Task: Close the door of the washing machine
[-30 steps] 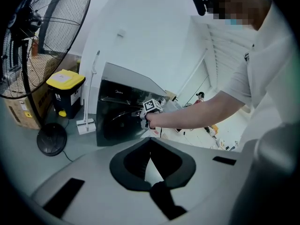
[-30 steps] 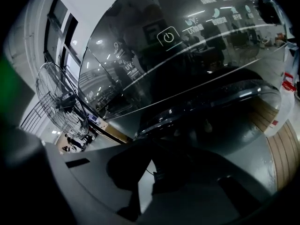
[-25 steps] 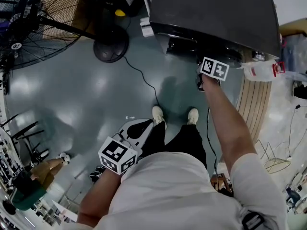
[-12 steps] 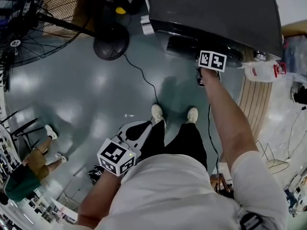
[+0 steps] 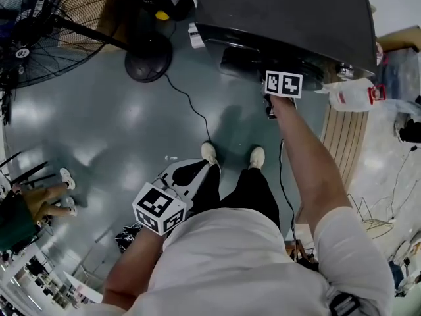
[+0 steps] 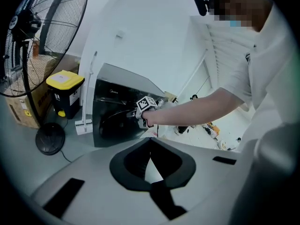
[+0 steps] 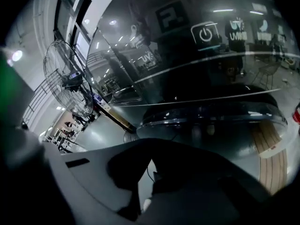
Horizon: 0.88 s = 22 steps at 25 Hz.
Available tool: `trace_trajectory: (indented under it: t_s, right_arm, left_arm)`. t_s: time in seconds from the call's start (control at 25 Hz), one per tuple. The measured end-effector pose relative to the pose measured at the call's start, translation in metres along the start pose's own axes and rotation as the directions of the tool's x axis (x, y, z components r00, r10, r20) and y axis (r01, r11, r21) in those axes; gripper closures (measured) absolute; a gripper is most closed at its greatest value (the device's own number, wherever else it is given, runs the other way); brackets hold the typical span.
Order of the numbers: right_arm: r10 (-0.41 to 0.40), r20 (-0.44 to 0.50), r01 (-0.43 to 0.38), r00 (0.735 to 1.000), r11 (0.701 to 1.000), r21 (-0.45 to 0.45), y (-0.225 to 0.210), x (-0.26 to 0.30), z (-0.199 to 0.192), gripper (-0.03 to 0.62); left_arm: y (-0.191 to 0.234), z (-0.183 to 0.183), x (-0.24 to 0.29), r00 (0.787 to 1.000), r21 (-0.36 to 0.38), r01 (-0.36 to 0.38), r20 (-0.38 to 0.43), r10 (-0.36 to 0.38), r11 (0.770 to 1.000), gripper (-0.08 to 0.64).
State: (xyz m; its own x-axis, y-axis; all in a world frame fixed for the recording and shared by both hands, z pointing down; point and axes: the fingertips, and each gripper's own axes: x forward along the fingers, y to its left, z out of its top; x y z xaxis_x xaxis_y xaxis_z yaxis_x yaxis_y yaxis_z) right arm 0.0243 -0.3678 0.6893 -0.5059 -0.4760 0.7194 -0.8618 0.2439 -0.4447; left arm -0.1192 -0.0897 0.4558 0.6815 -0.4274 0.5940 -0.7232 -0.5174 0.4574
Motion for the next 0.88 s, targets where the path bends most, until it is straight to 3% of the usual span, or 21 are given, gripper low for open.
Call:
trace_trajectory:
  t_s: [0.56, 0.88]
  right_arm:
    - [0.090, -0.057, -0.099, 0.994, 0.980, -0.175, 0.031, -0.146, -0.067, 0.584]
    - [0.143, -0.020, -0.144, 0.989, 0.959, -0.245, 0.038, -0.261, -0.100, 0.583]
  left_arm:
    - [-0.061, 0.030, 0.041, 0.997, 0.088, 0.044, 0.053, -0.049, 0.995, 0.543]
    - [-0.089, 0.034, 0.056, 0.996, 0.115, 0.044, 0.072, -0.053, 0.992, 0.543]
